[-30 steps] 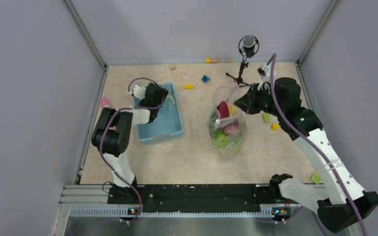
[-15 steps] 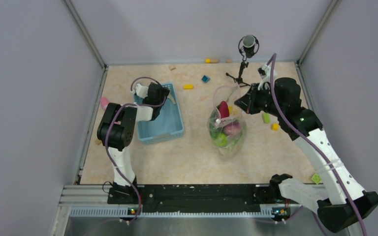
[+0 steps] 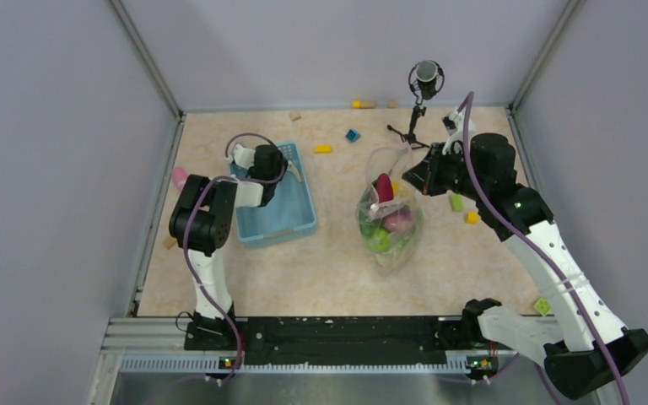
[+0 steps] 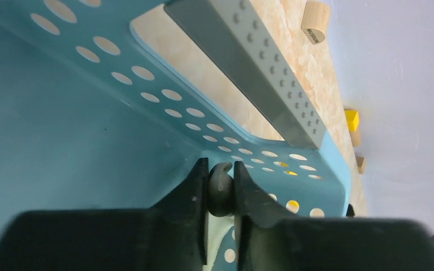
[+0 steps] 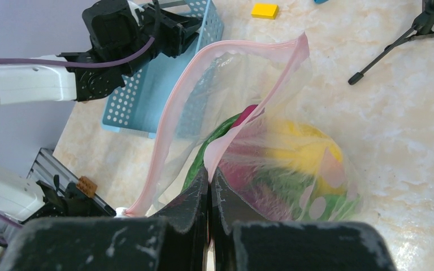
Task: Place the food in the zip-top bag and seal the zipper
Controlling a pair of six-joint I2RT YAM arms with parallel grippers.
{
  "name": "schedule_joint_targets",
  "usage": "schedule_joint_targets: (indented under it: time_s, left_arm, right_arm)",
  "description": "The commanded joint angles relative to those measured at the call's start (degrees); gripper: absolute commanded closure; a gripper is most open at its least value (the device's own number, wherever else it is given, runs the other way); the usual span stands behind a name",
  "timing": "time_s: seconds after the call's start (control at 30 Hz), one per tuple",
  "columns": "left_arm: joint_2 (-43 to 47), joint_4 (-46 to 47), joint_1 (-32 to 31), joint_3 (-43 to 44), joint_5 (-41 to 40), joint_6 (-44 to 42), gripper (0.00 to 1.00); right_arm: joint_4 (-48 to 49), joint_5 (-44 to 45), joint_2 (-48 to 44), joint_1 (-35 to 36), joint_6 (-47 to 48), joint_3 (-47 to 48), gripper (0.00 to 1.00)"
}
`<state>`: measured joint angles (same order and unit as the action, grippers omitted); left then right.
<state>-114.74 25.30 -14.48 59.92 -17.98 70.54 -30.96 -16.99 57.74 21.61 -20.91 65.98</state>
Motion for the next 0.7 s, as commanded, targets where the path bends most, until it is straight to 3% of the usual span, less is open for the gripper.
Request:
schedule_joint_targets:
  time_s: [0.0, 0.07, 0.27, 0.5, 0.57, 0.67]
  left_arm:
    - [1.2, 0.42, 0.24, 0.99, 0.8, -0.9, 0.92]
    - [2.91, -0.46, 0.24, 0.37, 1.05, -1.09, 1.0]
    - [12.12, -3.64, 0.16, -3.93, 1.09, -2.52, 1.0]
    - [29.15, -6.13, -0.37, -10.96, 0.51, -8.6, 1.0]
    - [32.8, -5.9, -0.53, -11.19, 4.26, -12.58, 1.0]
    - [36.46, -2.3, -0.55, -10.01, 17.88, -19.96, 1.0]
  right_arm:
    - [0.92, 0.65, -0.78, -0.27, 1.04, -0.17, 1.0]
    - [0.95, 0.65, -0.78, -0.23, 1.04, -0.23, 1.0]
    - [1.0, 0.23, -1.08, -0.2, 1.01, -0.18, 1.0]
    - [0.9, -1.19, -1.15, -0.25, 1.02, -0.28, 1.0]
    - [1.03, -1.73, -1.03, -0.25, 1.01, -0.32, 1.0]
    - [0.96, -2.9, -0.78, -0.26, 1.2, -0.27, 1.0]
